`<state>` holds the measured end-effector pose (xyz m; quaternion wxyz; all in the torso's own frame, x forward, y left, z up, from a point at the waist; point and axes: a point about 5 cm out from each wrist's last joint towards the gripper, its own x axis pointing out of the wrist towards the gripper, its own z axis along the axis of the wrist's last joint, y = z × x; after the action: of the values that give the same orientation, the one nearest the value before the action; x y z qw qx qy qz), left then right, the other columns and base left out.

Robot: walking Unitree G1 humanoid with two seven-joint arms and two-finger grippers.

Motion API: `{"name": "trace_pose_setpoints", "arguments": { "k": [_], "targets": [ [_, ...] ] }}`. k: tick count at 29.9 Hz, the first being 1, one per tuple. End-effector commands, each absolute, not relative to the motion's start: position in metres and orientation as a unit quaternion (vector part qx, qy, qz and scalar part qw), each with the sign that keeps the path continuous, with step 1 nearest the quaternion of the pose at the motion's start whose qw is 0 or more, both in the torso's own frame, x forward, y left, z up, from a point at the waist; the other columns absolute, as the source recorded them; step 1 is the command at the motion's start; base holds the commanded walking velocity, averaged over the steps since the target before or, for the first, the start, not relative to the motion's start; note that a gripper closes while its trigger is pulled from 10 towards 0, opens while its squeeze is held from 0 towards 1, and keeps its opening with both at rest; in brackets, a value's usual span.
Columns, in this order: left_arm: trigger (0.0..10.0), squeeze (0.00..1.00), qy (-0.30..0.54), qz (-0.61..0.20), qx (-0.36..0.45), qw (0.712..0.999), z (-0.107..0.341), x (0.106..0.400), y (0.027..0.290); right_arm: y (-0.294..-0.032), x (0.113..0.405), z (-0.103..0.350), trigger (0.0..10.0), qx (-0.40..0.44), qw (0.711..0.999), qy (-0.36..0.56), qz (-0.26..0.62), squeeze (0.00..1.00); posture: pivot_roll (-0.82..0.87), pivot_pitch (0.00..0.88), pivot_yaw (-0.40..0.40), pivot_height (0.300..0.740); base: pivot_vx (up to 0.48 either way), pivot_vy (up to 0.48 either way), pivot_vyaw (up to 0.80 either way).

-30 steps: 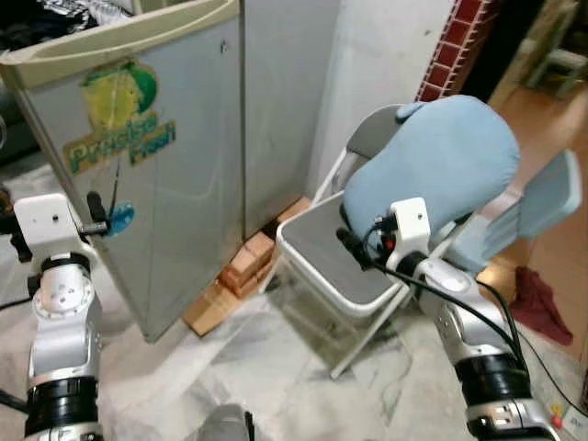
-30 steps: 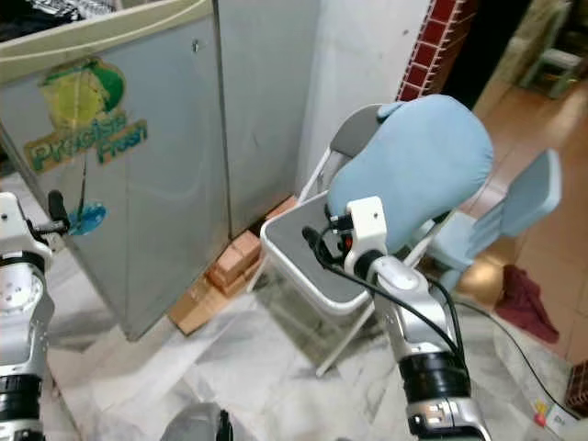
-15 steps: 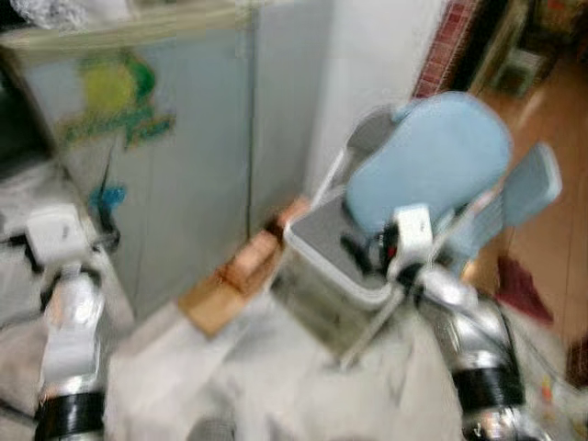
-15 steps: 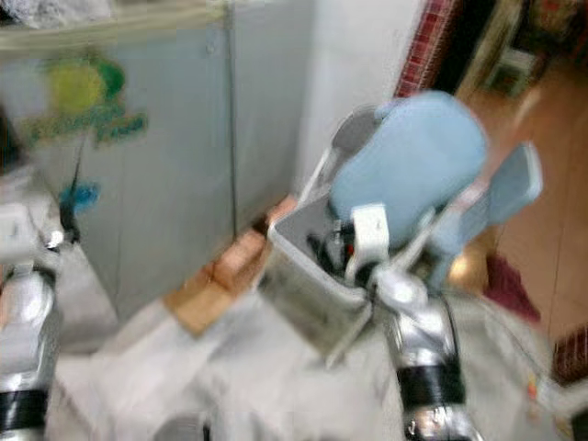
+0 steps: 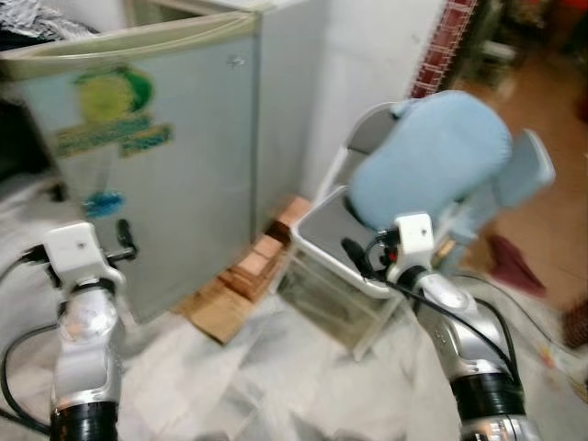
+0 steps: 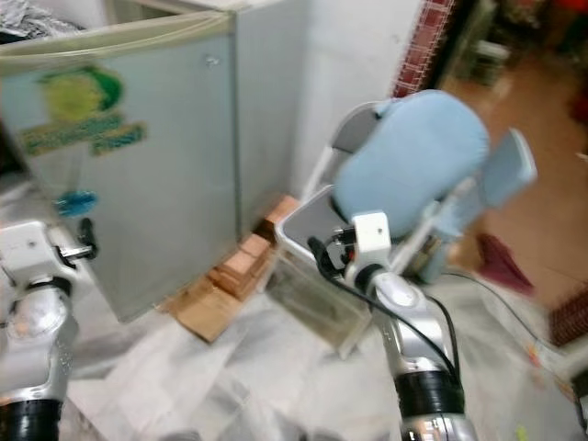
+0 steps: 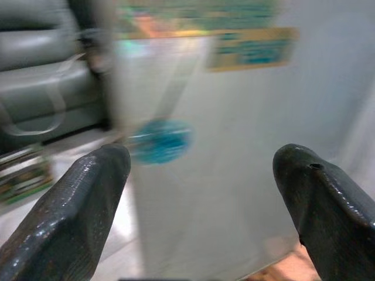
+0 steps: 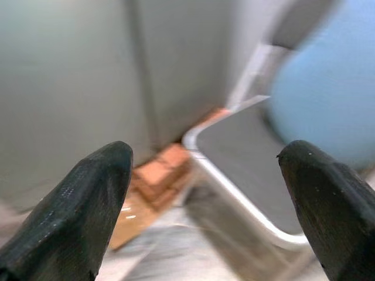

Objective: Restocking fridge

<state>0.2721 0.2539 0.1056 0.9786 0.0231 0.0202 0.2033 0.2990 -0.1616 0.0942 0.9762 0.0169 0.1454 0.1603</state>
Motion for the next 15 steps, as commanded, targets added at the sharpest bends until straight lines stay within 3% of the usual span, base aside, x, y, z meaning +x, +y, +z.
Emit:
{"name": "trace_pose_setpoints", "arguments": {
  "k": [1, 12, 15],
  "targets": [
    [10.0, 0.00, 0.017, 0.184, 0.011, 0.983, 0.1070, 0.2768, 0.2425, -0.1724, 0.2983, 0.0943, 10.0, 0.013, 0.978, 0.151, 0.142, 0.00, 0.06, 0.000, -0.055, 0.740, 0.000, 0.431, -0.80],
    [10.0, 0.00, 0.015, 0.183, -0.011, 0.983, 0.1095, 0.2802, 0.2409, -0.1715, 0.2916, 0.0915, 10.0, 0.012, 0.978, 0.157, 0.140, 0.00, 0.05, 0.000, -0.058, 0.740, 0.000, 0.433, -0.80],
    [10.0, 0.00, 0.012, 0.181, -0.012, 0.983, 0.1105, 0.2806, 0.2404, -0.1721, 0.2918, 0.0916, 10.0, 0.011, 0.978, 0.157, 0.140, 0.00, 0.04, 0.000, -0.058, 0.740, 0.000, 0.435, -0.40]
  ]
}}
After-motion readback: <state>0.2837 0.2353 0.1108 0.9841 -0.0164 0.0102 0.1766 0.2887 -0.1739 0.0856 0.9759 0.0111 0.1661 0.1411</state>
